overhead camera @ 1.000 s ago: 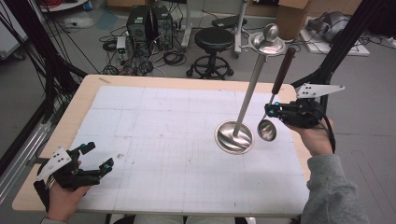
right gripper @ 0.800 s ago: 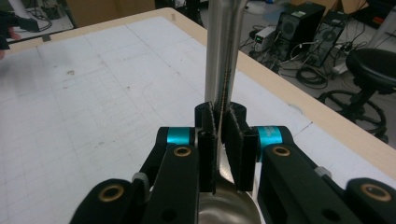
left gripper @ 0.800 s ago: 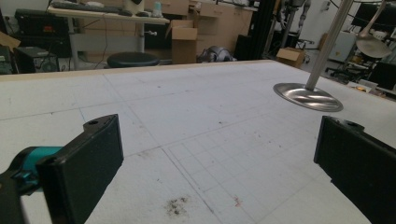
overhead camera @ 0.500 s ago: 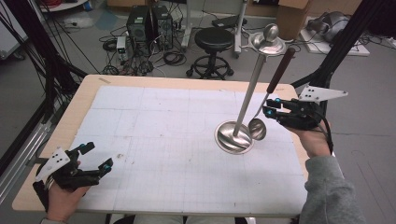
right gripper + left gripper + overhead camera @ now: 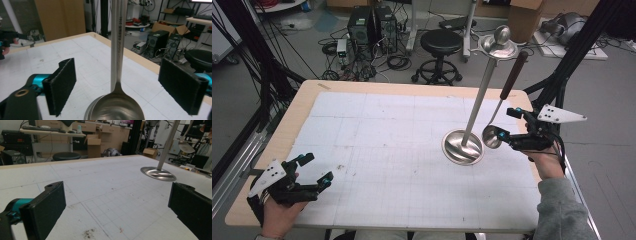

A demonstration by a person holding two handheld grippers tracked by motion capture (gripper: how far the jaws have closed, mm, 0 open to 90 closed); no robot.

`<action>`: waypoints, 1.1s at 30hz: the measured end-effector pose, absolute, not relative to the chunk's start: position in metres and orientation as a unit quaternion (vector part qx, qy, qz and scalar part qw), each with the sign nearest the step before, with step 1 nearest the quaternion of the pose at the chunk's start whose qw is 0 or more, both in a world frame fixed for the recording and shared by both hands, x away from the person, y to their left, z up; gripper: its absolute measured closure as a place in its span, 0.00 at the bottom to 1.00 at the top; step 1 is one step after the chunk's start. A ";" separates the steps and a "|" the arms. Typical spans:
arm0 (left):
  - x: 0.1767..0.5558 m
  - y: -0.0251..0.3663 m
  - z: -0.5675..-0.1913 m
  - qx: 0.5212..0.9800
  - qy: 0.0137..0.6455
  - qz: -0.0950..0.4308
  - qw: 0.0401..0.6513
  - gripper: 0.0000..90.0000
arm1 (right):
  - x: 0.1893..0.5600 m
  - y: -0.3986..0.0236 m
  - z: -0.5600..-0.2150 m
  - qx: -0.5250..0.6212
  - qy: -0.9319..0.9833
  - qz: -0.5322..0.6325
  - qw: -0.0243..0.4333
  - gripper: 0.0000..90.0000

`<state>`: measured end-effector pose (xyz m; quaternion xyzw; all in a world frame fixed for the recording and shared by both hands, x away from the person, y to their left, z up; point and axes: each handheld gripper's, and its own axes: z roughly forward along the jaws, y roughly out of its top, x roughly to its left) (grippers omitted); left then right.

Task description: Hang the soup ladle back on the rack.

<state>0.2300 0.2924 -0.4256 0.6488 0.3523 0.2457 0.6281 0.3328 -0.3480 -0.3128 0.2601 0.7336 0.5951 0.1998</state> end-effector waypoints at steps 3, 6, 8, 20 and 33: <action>0.232 0.293 -0.426 0.647 0.353 0.245 0.630 0.02 | 0.329 -0.352 -0.315 0.251 0.719 0.618 0.195 0.10; 0.234 0.293 -0.427 0.648 0.353 0.241 0.630 0.02 | 0.326 -0.355 -0.316 0.248 0.713 0.624 0.201 0.10; 0.236 0.291 -0.426 0.649 0.351 0.241 0.631 0.02 | 0.325 -0.355 -0.316 0.247 0.714 0.623 0.203 0.09; 0.243 0.284 -0.425 0.650 0.343 0.234 0.636 0.02 | 0.311 -0.337 -0.327 0.223 0.718 0.629 0.198 0.02; 0.245 0.280 -0.422 0.656 0.327 0.231 0.640 0.02 | 0.289 -0.339 -0.351 0.247 0.694 0.642 0.214 0.02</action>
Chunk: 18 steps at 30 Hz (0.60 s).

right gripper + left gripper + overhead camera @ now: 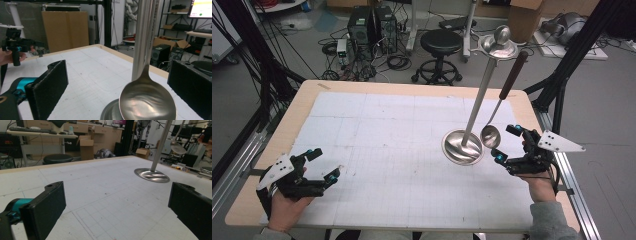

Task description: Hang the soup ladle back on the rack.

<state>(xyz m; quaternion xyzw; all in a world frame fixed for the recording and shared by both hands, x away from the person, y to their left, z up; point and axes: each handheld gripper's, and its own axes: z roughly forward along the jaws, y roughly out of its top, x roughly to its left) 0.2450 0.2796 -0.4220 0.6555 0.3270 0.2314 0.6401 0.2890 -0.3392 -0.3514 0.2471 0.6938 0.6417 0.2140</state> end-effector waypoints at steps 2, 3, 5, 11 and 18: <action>0.246 0.279 -0.422 0.657 0.327 0.231 0.639 0.02 | 0.287 -0.340 -0.355 0.252 0.691 0.642 0.216 0.02; 0.247 0.278 -0.422 0.658 0.326 0.231 0.638 0.02 | 0.286 -0.340 -0.357 0.255 0.691 0.641 0.216 0.02; 0.248 0.276 -0.422 0.657 0.324 0.231 0.640 0.02 | 0.284 -0.340 -0.360 0.262 0.691 0.638 0.215 0.02; 0.249 0.272 -0.421 0.659 0.319 0.228 0.642 0.02 | 0.276 -0.337 -0.371 0.264 0.692 0.636 0.214 0.02; 0.250 0.270 -0.421 0.665 0.314 0.227 0.639 0.02 | 0.270 -0.335 -0.376 0.251 0.710 0.618 0.227 0.02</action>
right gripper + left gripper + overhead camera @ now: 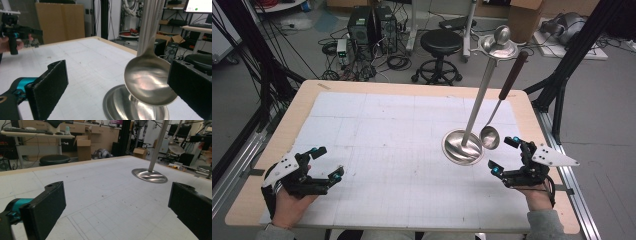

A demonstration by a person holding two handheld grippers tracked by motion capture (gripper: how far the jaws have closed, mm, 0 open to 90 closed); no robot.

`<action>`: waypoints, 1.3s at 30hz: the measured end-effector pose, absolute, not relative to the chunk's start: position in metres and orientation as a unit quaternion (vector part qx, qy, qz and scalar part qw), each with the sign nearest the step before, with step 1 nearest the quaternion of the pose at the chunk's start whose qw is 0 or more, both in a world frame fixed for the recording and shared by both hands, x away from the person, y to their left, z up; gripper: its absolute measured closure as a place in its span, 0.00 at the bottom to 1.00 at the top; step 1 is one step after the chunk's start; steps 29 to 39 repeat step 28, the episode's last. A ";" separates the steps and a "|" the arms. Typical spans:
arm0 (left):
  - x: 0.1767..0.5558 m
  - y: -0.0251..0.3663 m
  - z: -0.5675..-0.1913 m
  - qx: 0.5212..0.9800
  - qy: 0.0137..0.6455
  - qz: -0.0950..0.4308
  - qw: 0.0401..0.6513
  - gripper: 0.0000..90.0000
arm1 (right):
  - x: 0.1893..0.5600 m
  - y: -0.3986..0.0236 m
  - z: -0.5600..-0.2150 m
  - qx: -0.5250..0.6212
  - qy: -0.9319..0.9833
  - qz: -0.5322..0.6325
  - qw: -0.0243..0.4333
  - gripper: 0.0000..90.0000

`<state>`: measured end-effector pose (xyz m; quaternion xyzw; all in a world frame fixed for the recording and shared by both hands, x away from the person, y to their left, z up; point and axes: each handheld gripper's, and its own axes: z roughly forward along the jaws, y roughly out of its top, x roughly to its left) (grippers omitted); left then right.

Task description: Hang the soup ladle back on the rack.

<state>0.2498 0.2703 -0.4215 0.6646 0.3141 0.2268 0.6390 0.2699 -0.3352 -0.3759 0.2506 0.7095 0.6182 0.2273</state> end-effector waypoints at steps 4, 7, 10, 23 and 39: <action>0.249 0.268 -0.422 0.674 0.311 0.228 0.630 0.02 | 0.266 -0.336 -0.381 0.242 0.707 0.625 0.225 0.02; 0.249 0.268 -0.422 0.674 0.310 0.229 0.631 0.02 | 0.265 -0.338 -0.388 0.252 0.703 0.630 0.215 0.02; 0.249 0.267 -0.422 0.674 0.312 0.229 0.629 0.02 | 0.265 -0.337 -0.391 0.266 0.700 0.628 0.211 0.02; 0.251 0.264 -0.424 0.686 0.309 0.230 0.618 0.02 | 0.254 -0.348 -0.407 0.289 0.693 0.631 0.197 0.02; 0.253 0.263 -0.425 0.685 0.315 0.227 0.617 0.02 | 0.255 -0.348 -0.409 0.286 0.694 0.632 0.192 0.02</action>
